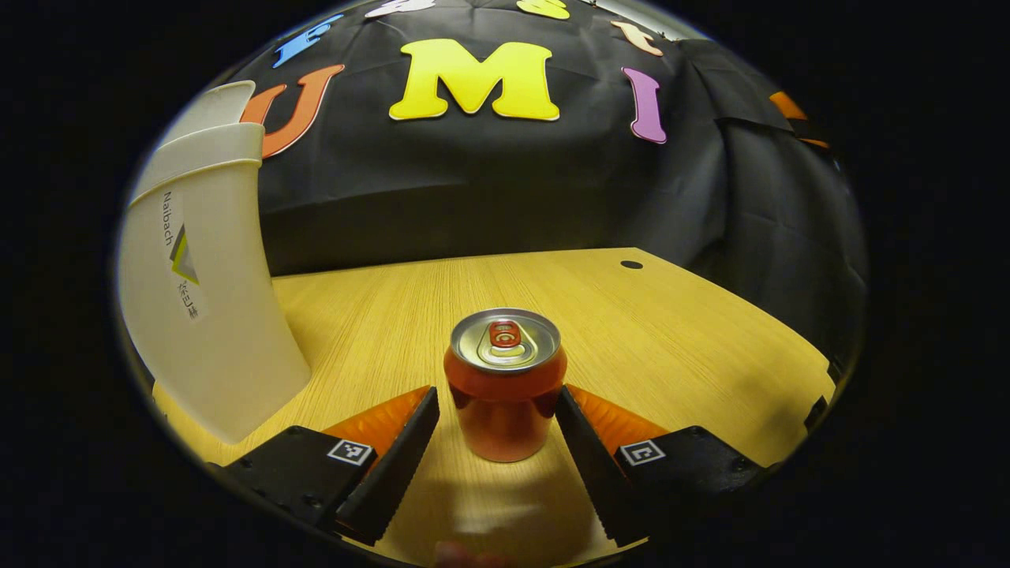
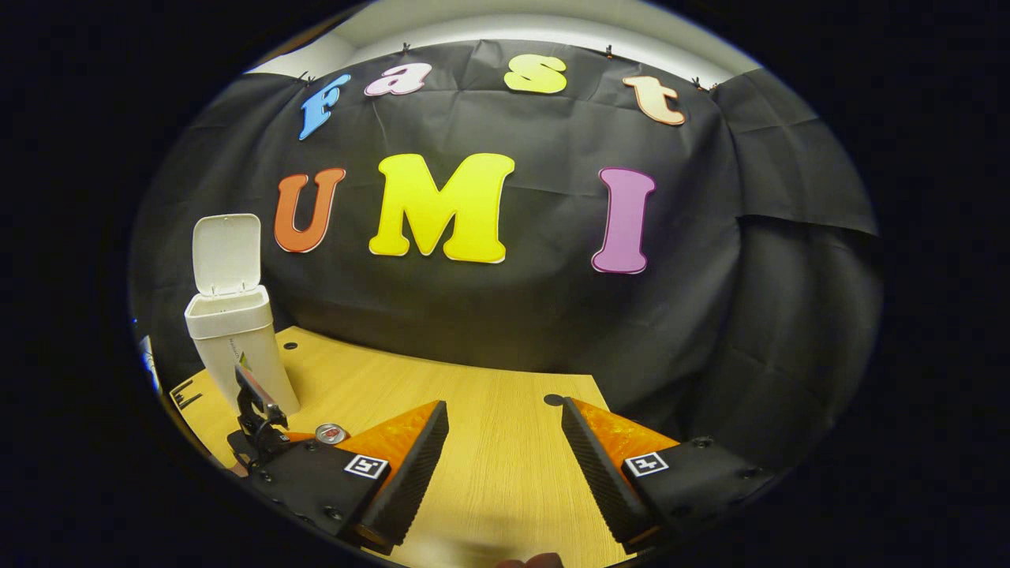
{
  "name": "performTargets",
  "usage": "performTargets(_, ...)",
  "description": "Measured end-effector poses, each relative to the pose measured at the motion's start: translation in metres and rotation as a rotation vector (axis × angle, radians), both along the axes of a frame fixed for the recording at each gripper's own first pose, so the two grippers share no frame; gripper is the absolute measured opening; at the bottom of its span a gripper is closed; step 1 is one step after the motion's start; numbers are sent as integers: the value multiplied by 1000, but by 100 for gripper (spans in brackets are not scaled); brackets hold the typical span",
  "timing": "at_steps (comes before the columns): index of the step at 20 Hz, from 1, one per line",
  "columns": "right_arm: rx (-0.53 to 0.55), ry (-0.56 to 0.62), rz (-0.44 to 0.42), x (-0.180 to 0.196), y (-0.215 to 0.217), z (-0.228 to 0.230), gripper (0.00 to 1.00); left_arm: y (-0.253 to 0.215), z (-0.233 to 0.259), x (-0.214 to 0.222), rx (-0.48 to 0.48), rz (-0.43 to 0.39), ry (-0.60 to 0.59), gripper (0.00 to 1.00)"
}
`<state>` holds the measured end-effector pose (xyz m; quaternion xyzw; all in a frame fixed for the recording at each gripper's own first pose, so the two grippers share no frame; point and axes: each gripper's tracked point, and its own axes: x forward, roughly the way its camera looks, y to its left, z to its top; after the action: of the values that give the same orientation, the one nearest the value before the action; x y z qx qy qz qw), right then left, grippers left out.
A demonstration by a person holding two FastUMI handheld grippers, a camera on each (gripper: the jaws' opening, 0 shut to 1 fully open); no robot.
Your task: Press the lid of the desktop garbage bin to open it, pick up the crumpled paper on the desktop and throw it into the bin, then pick up the pop can on the desktop and drop it into the bin, and finally close the garbage bin lid.
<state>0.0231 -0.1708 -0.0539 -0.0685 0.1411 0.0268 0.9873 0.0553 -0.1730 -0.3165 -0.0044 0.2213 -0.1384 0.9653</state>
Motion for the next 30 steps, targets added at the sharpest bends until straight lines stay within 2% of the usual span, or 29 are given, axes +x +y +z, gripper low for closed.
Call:
performTargets(3, 0, 4, -2, 2, -1, 0, 93, -3, -7, 2, 2, -12, 23, 97)
performTargets(4, 0, 6, -3, 2, 0, -1, 93, -2, -8, 5, 6, -13, 28, 100)
performTargets(7, -4, 14, 0, 4, 2, -3, 93, -3, -9, 3, 5, -19, 35, 95)
performTargets(8, -2, 14, -2, 4, 3, -2, 93, -3, -8, 3, 7, -25, 34, 87)
performTargets(12, 8, 13, -1, 4, 9, -2, 93, -1, 4, 2, 8, -48, 34, 85)
performTargets(18, 60, -17, 1, 3, 29, -1, 93, 9, 90, 4, -64, -49, -42, 83)
performTargets(23, 112, -45, 1, 6, 46, 2, 93, 33, 163, 8, -101, -4, -106, 83)
performTargets(30, 158, -86, 15, 18, 71, 15, 93, 100, 241, 24, -57, 91, -187, 82)
